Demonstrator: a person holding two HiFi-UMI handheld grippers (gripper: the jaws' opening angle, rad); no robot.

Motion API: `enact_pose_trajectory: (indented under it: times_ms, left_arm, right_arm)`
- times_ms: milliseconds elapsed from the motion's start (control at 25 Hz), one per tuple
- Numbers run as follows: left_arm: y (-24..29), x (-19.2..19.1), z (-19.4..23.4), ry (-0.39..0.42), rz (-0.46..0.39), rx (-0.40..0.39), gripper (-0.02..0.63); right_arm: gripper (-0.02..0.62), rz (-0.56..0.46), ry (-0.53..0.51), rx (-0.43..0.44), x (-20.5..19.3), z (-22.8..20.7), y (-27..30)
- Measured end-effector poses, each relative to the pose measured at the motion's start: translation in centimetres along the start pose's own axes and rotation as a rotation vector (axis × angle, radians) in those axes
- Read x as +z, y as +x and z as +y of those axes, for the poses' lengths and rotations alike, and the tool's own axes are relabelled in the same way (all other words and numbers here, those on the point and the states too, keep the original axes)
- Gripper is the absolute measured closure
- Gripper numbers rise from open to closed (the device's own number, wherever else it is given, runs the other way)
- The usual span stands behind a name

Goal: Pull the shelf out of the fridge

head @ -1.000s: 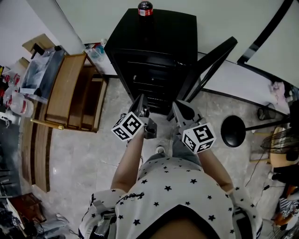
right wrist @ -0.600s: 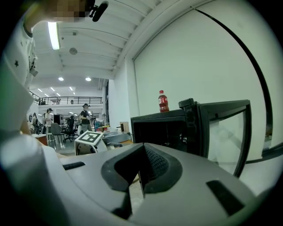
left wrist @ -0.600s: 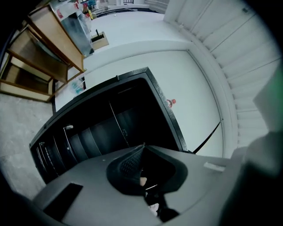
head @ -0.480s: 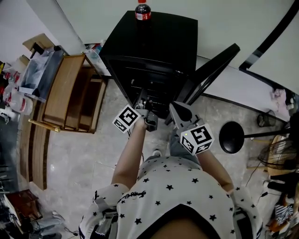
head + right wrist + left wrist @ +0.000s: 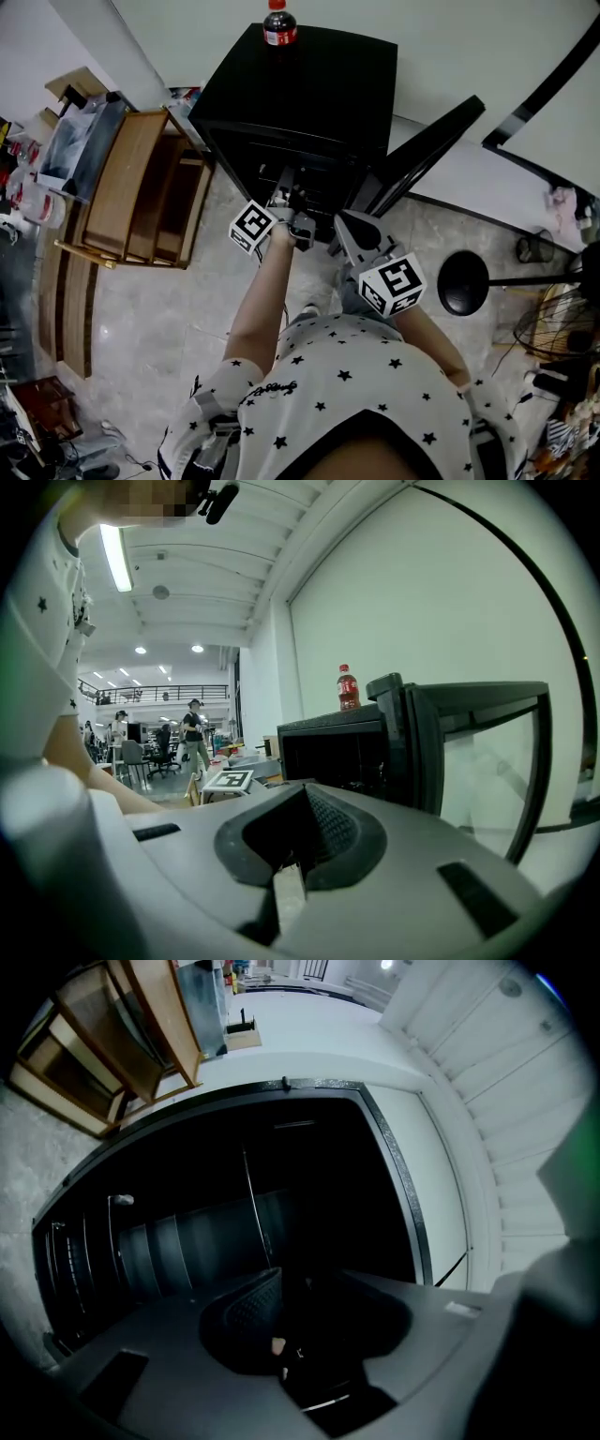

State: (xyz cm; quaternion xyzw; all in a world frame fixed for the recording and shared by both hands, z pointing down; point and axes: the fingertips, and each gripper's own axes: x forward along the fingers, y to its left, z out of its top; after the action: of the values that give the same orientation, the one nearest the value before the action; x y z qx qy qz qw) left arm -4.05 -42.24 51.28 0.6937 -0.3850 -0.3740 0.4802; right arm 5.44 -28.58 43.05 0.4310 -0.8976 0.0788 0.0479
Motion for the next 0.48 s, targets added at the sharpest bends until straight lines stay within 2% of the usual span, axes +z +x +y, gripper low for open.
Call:
enact_pose_trajectory:
  times_ms: [240,480]
  left_arm:
    - [2.5,0.3,2.1,-0.070,-0.028,0.009,0.434]
    - [4.7,0.8,3.9,-0.125,-0.057,0.027,0.433]
  right_arm:
    - [0.601,-0.010,-0.007,0.013,0.3,-1.0,0.2]
    - [0.601,0.005,-0.017,0.042,0.0,-1.1,0.7]
